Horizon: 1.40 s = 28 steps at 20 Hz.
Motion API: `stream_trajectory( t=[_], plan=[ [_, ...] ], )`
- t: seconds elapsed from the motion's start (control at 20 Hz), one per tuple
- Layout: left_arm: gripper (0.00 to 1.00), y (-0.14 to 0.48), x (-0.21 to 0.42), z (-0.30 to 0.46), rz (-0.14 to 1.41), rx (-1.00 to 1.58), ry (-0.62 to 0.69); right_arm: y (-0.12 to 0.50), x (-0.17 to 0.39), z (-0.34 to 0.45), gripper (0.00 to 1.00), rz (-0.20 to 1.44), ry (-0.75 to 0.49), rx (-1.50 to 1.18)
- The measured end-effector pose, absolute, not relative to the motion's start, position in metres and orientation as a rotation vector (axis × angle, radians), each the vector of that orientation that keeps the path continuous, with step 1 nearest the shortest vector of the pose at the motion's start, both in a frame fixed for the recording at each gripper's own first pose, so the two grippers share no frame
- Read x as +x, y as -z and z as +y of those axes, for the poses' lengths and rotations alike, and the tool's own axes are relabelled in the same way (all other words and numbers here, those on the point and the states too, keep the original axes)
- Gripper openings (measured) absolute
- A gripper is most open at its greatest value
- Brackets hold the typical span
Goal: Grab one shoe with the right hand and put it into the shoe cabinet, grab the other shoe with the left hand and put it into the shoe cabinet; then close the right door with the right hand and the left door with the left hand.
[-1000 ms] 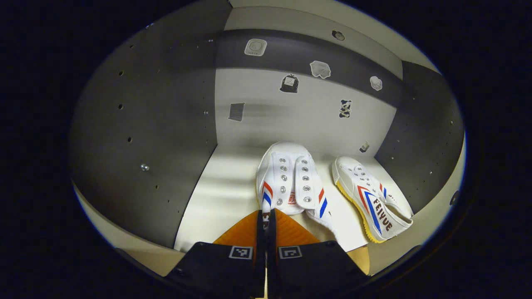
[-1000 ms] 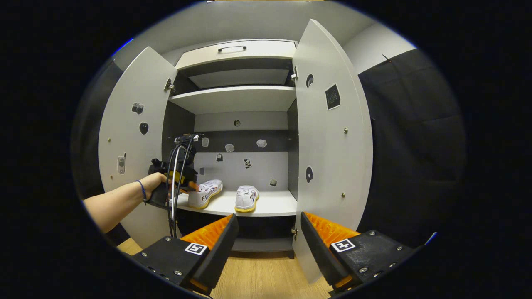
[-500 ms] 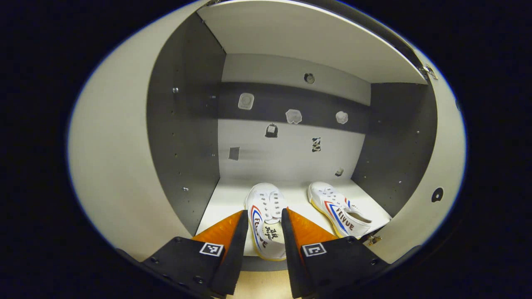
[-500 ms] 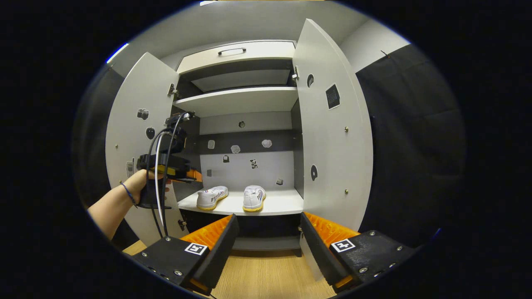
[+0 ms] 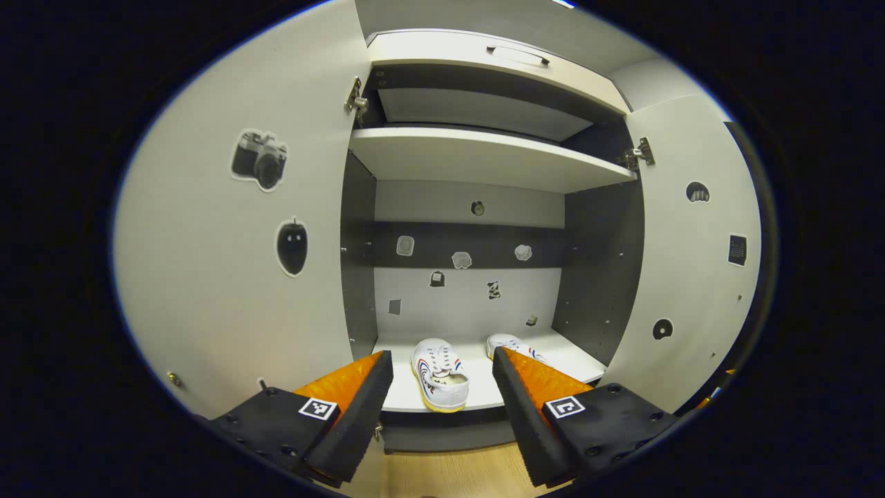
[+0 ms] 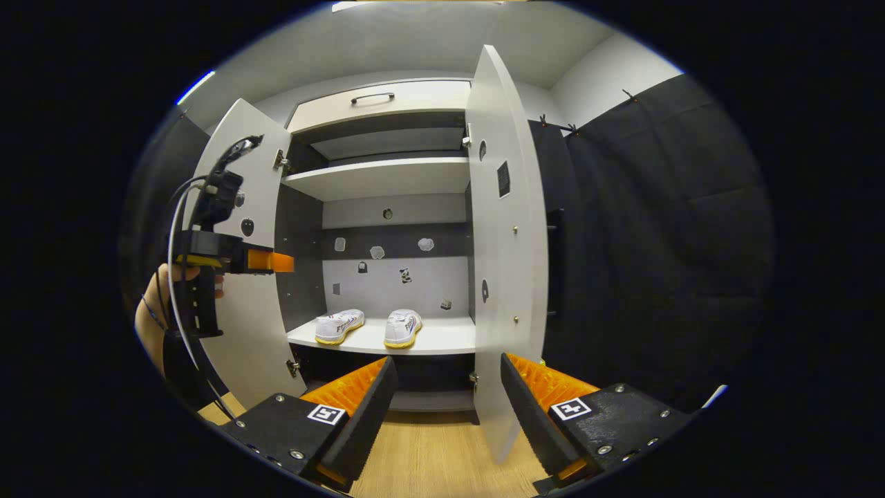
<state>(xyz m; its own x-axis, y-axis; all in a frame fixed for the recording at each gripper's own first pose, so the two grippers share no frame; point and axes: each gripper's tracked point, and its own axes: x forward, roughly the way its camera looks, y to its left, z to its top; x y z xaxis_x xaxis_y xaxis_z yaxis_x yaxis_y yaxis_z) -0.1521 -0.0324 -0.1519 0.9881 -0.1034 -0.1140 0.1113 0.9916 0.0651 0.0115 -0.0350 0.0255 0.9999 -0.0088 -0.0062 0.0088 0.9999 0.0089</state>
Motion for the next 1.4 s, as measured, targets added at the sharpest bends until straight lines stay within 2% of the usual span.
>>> stream_trajectory(
  t=[0.3,0.7,1.0,1.15,1.4],
  plan=[
    [0.96,0.148,-0.214,-0.025,0.081,0.069,0.103,-0.007,0.001,-0.09,0.92,0.026,0.111,-0.002],
    [0.95,0.148,-0.279,0.015,0.04,0.066,0.04,0.019,0.021,-0.163,0.93,0.056,0.218,0.012],
    [0.94,0.143,-0.305,0.049,0.003,0.094,-0.022,0.037,0.065,-0.195,0.93,0.073,0.222,0.041],
    [0.95,0.146,-0.315,0.059,0.005,0.088,-0.038,0.044,0.089,-0.192,0.92,0.08,0.181,0.026],
    [0.95,0.145,-0.326,0.08,0.002,0.083,-0.08,0.044,0.098,-0.185,0.91,0.08,0.134,0.034]
  ],
)
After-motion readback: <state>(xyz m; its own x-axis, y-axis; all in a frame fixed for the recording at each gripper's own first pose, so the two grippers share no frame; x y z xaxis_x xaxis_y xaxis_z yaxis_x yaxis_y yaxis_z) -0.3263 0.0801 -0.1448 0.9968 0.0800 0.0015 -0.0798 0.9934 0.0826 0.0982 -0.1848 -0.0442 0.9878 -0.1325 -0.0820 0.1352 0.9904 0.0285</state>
